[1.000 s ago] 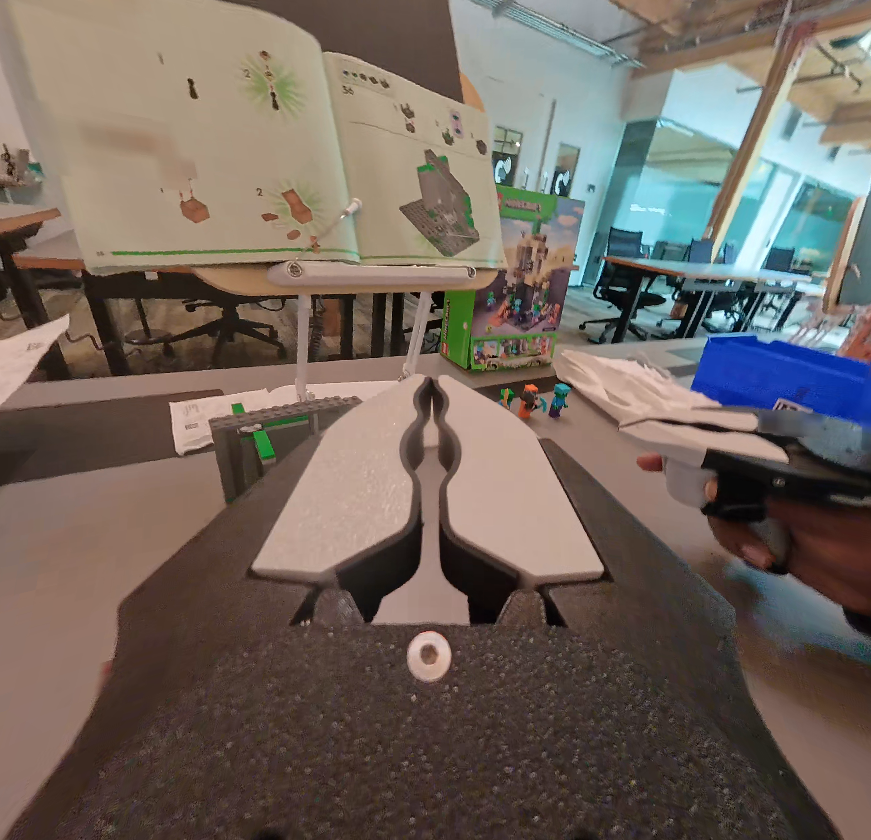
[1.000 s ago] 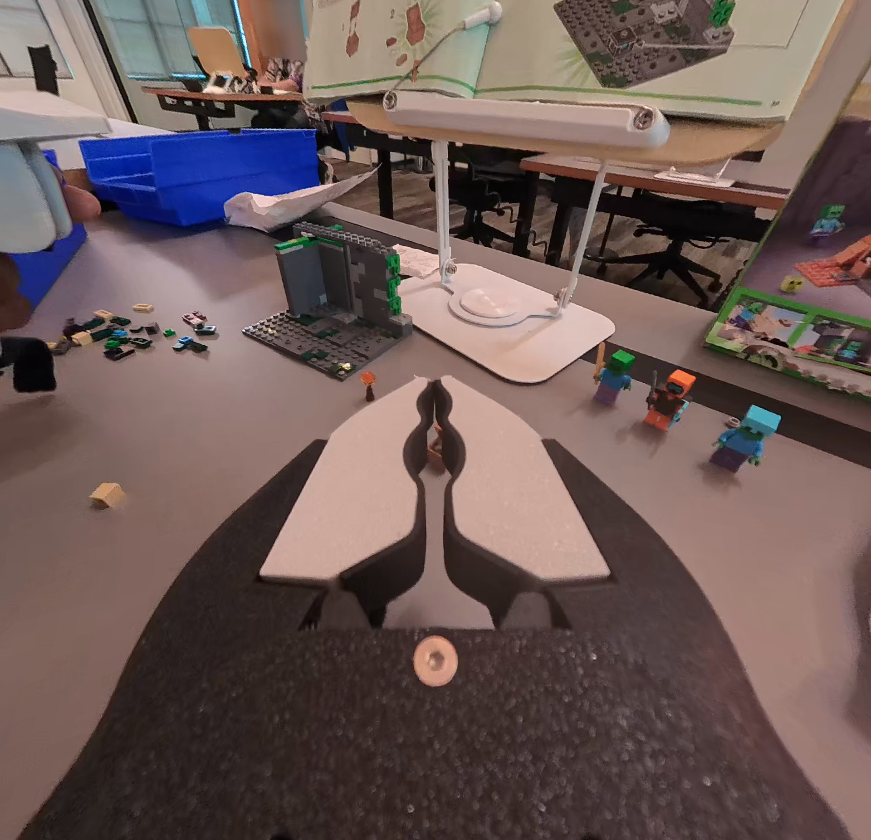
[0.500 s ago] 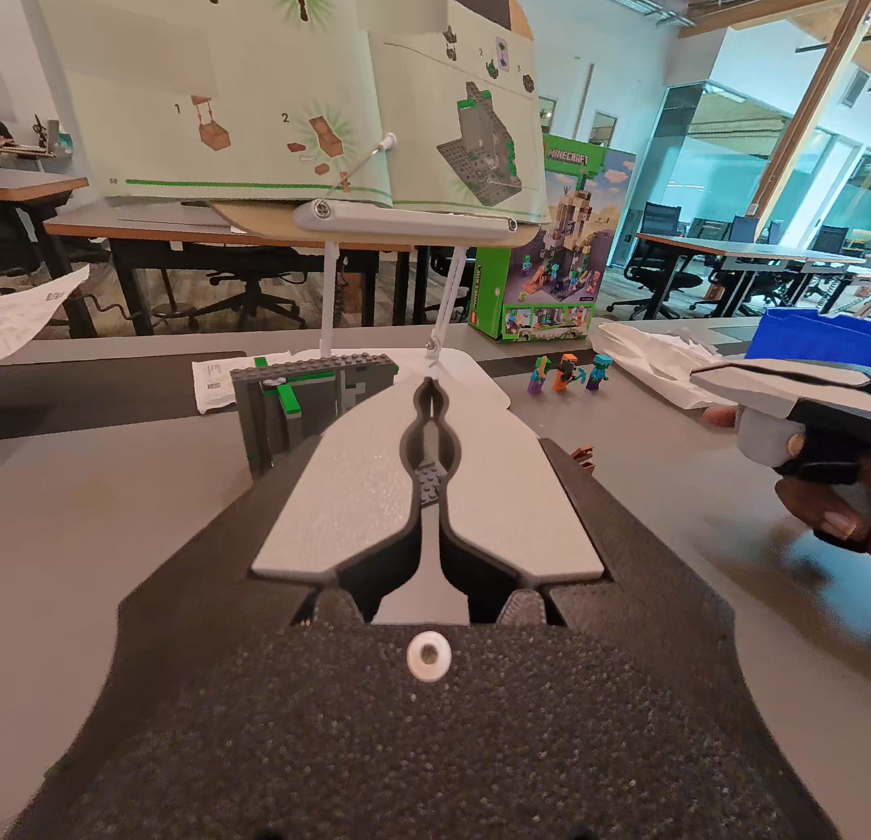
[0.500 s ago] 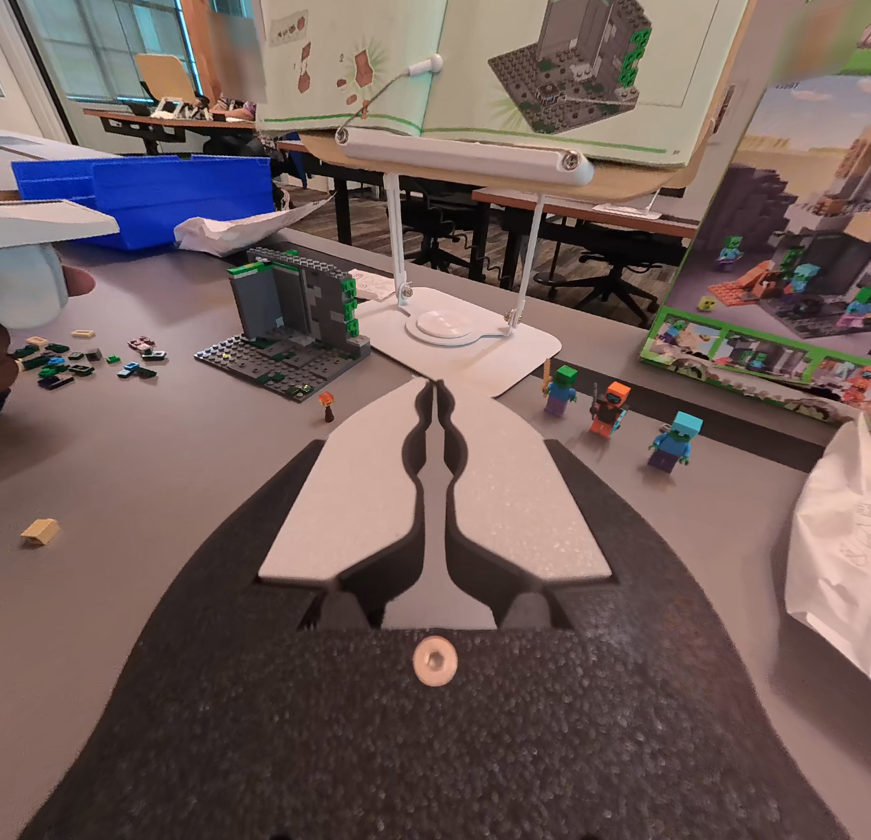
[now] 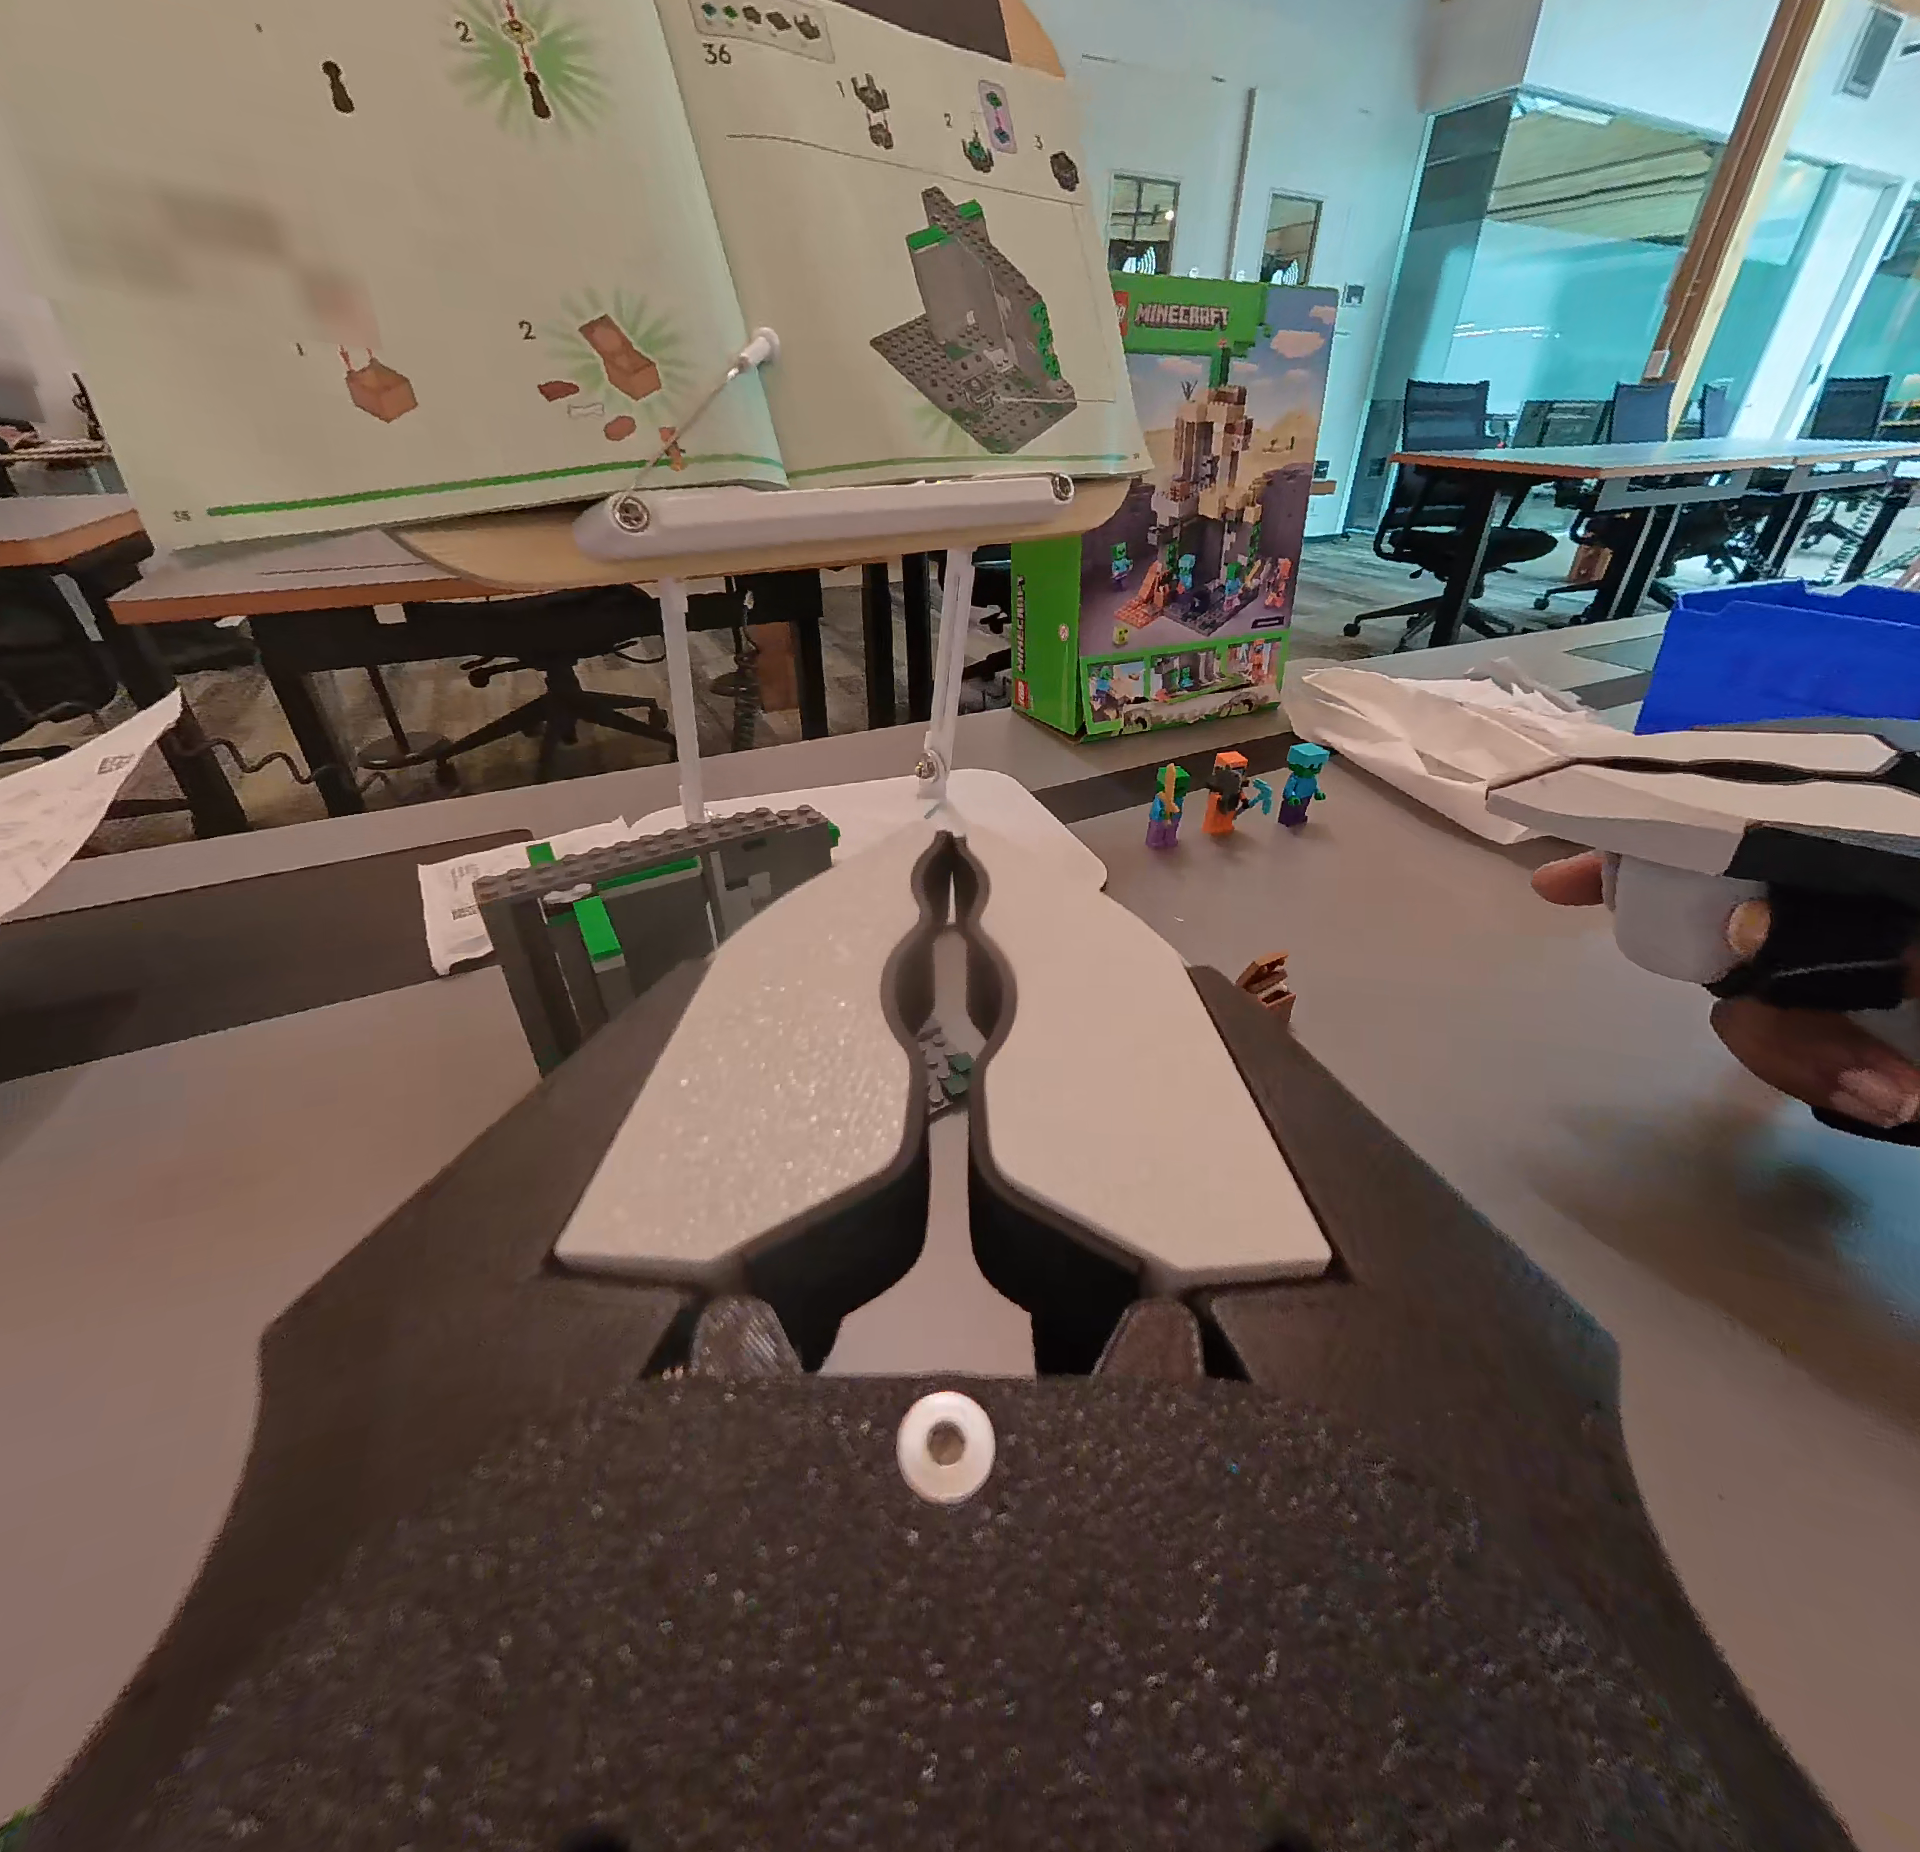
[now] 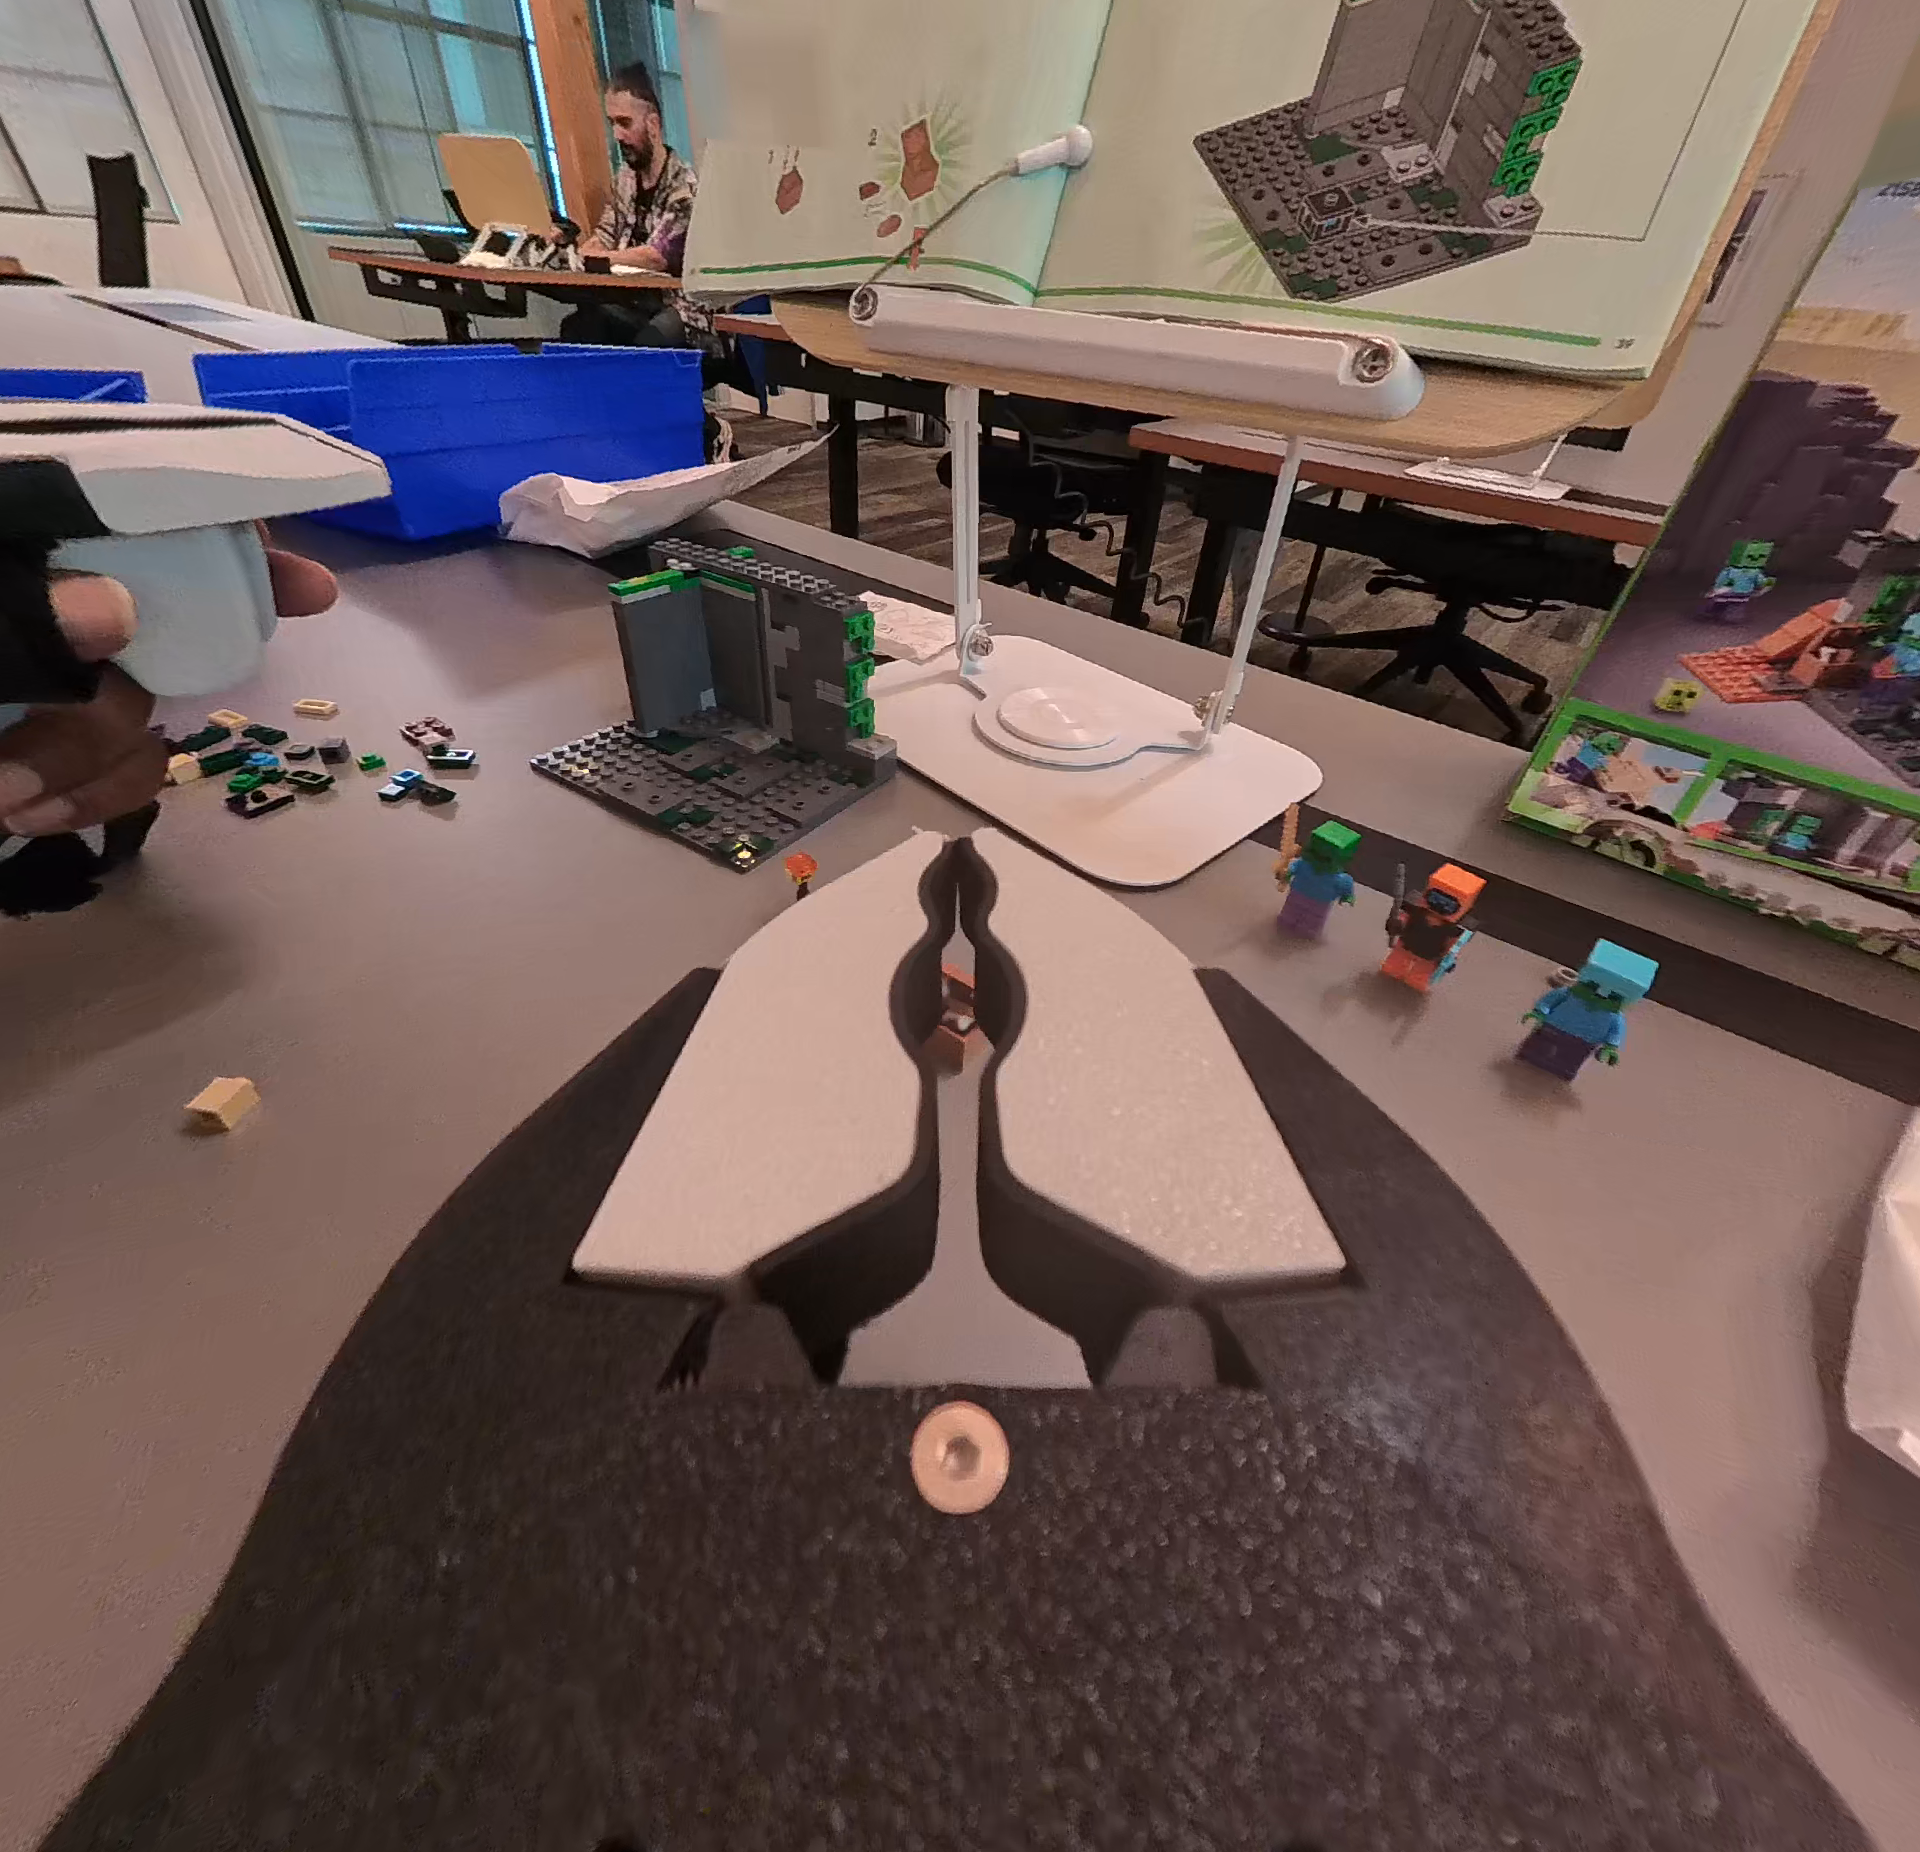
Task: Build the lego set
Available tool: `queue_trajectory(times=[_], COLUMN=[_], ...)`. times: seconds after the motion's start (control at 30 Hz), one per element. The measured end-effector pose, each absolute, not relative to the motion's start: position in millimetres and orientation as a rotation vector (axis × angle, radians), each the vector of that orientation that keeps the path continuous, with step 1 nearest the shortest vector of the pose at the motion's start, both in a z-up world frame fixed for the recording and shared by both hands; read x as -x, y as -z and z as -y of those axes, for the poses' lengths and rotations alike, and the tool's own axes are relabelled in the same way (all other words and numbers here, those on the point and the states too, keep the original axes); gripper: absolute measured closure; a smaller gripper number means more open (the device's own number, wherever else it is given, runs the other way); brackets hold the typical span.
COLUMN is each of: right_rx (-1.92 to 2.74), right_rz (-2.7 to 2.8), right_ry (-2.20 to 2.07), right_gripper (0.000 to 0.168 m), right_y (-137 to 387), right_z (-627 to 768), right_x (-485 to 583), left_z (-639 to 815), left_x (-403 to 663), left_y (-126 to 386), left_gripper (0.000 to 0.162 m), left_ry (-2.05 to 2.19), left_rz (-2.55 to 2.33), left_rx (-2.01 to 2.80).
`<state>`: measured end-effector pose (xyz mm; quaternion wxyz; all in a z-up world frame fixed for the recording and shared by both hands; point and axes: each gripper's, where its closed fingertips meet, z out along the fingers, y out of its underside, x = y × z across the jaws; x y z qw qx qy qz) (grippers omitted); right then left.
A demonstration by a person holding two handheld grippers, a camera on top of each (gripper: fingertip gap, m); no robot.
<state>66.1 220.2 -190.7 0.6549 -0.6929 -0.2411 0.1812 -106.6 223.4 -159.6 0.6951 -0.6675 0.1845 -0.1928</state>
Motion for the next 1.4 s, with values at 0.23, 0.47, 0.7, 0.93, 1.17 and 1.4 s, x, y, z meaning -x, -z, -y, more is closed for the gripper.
queue_trajectory(times=[0.23,0.47,0.7,0.93,1.17,1.4], right_rx=[1.563,1.51,1.503,1.499,1.492,1.517], right_rz=[0.587,0.626,0.629,0.616,0.555,0.501], right_ry=[-0.401,-0.362,-0.353,-0.353,-0.333,-0.312], right_gripper=[0.168,0.168,0.168,0.168,0.168,0.168], right_y=[194.8,189.9,190.5,187.0,177.6,179.5], right_z=[-220.6,-214.6,-214.6,-213.7,-216.5,-223.6], right_x=[-63.5,-62.1,-63.0,-64.3,-74.9,-88.6], left_z=[-227.0,-230.3,-231.5,-228.4,-220.3,-226.5], left_x=[106.2,100.2,95.8,99.4,101.0,98.4], left_y=[167.2,158.9,161.3,159.5,154.3,159.4], left_gripper=[0.162,0.162,0.162,0.162,0.162,0.162], left_ry=[0.422,0.416,0.431,0.411,0.429,0.447], left_rz=[-0.429,-0.461,-0.468,-0.464,-0.454,-0.457], left_rx=[1.508,1.47,1.474,1.467,1.458,1.478])
